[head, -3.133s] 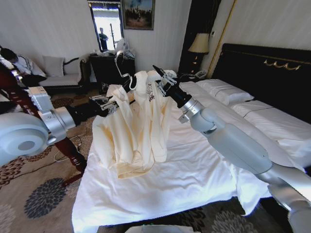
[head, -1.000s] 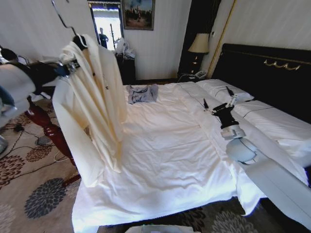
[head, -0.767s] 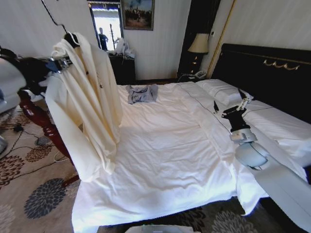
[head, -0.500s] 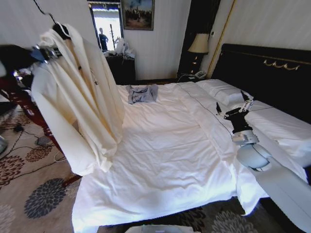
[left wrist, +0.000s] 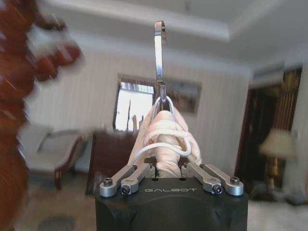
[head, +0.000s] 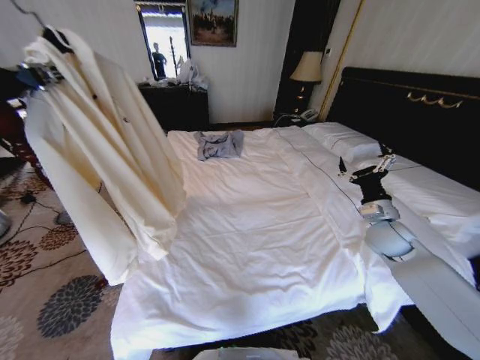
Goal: Pick up the clothes from the bed and hang them on the clothes hanger.
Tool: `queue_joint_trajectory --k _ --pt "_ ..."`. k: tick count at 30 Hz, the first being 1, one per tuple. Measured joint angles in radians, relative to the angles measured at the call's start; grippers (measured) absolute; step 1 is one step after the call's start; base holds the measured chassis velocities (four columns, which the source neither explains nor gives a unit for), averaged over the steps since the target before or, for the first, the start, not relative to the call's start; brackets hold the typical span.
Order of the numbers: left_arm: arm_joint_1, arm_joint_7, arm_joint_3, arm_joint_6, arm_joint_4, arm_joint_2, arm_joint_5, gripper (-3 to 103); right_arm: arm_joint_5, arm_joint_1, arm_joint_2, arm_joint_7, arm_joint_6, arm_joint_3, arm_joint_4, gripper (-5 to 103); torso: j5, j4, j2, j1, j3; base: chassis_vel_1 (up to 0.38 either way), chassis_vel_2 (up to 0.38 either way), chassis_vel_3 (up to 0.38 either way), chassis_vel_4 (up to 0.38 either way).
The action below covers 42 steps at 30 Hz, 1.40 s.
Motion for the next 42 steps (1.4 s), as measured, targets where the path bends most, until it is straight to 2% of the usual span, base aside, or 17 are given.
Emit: queue_joint_trajectory --k 1,2,3,5,6,7,9,12,18,21,23,27,30,33,36,42 --pt "0.099 -0.001 -0.112 0.000 -0.022 -0.020 0.013 18 0.001 0.008 0.000 0.001 -0.001 -0.010 -0.003 100 0.0012 0.0009 0.000 0.000 0.000 0.000 0.000 0.000 0.000" --pt "0.099 -0.001 -0.112 0.000 -0.022 -0.020 0.013 18 0.001 0.008 0.000 0.001 -0.001 -0.010 -0.003 100 0.0012 0.0009 0.000 0.000 0.000 0.000 0.000 0.000 0.000" --pt "0.217 0.008 -0.220 0.005 -0.047 -0.042 0.032 18 0.004 0.018 0.000 0.003 -0.004 -0.022 -0.006 100 0.0011 0.0011 0.000 0.000 0.000 0.000 0.000 0.000 0.000" --pt "0.388 0.026 -0.373 0.004 -0.075 -0.066 0.053 18 0.009 0.036 -0.001 0.006 -0.010 -0.043 -0.011 100 -0.0008 0.0006 0.000 0.000 0.000 0.000 0.000 0.000 0.000" --pt "0.526 0.043 -0.488 0.001 -0.100 -0.088 0.058 18 0.015 0.056 -0.001 0.009 -0.015 -0.065 -0.015 100 -0.0001 0.0009 0.000 0.000 0.000 0.000 0.000 0.000 0.000" --pt "0.526 0.043 -0.488 0.001 -0.100 -0.088 0.058 18 0.015 0.056 -0.001 0.009 -0.015 -0.065 -0.015 100 -0.0001 0.0009 0.000 0.000 0.000 0.000 0.000 0.000 0.000" --pt "0.640 0.052 -0.574 0.002 -0.118 -0.113 0.055 18 0.026 0.078 -0.004 0.011 -0.023 -0.092 -0.017 100 0.0000 0.0012 0.000 0.000 0.000 0.000 0.000 0.000 0.000" --pt "0.713 0.071 -0.632 -0.007 -0.121 -0.133 0.072 18 0.037 0.112 -0.010 0.013 -0.031 -0.125 -0.017 100 0.0002 0.0007 0.000 0.000 0.000 0.000 0.000 0.000 0.000" --pt "0.726 0.064 -0.680 -0.019 -0.127 -0.137 0.045 18 0.049 0.120 -0.016 0.016 -0.041 -0.135 -0.015 100 0.0002 0.0003 0.000 0.000 0.000 0.000 0.000 0.000 0.000" --pt "0.765 0.057 -0.741 -0.020 -0.133 -0.149 0.013 18 0.048 0.109 -0.017 0.017 -0.042 -0.129 -0.012 100 0.0006 0.0002 0.000 0.000 0.000 0.000 0.000 0.000 0.000" --pt "0.836 0.073 -0.819 -0.024 -0.125 -0.168 0.007 18 0.045 0.103 -0.014 0.017 -0.042 -0.125 -0.012 100 0.0003 0.0004 0.000 0.000 0.000 0.000 0.000 0.000 0.000" --pt "0.900 0.092 -0.868 -0.031 -0.091 -0.179 0.022 18 0.037 0.093 -0.010 0.017 -0.042 -0.122 -0.010 100 -0.0001 0.0010 0.000 0.000 0.000 0.000 0.000 0.000 0.000" --pt "0.910 0.101 -0.872 -0.038 -0.067 -0.178 0.038 18 0.030 0.085 -0.006 0.017 -0.042 -0.118 -0.008 100 -0.0001 0.0006 0.000 0.000 0.000 0.000 0.000 0.000 0.000" --pt "0.900 0.105 -0.852 -0.047 -0.042 -0.171 0.057 18 0.025 0.076 -0.003 0.017 -0.042 -0.111 -0.002 100 0.0004 0.0006 0.000 0.000 0.000 0.000 0.000 0.000 0.000" --pt "0.850 0.104 -0.795 -0.048 -0.022 -0.165 0.067 18 0.018 0.063 -0.003 0.017 -0.042 -0.093 0.003 100 0.0000 0.0005 0.000 0.000 0.000 0.000 0.000 0.000 0.000" --pt "0.753 0.082 -0.698 -0.028 0.002 -0.125 0.031 18 0.013 0.038 -0.004 0.017 -0.038 -0.062 0.009 100 0.0005 0.0005 0.000 0.000 0.000 0.000 0.000 0.000 0.000"
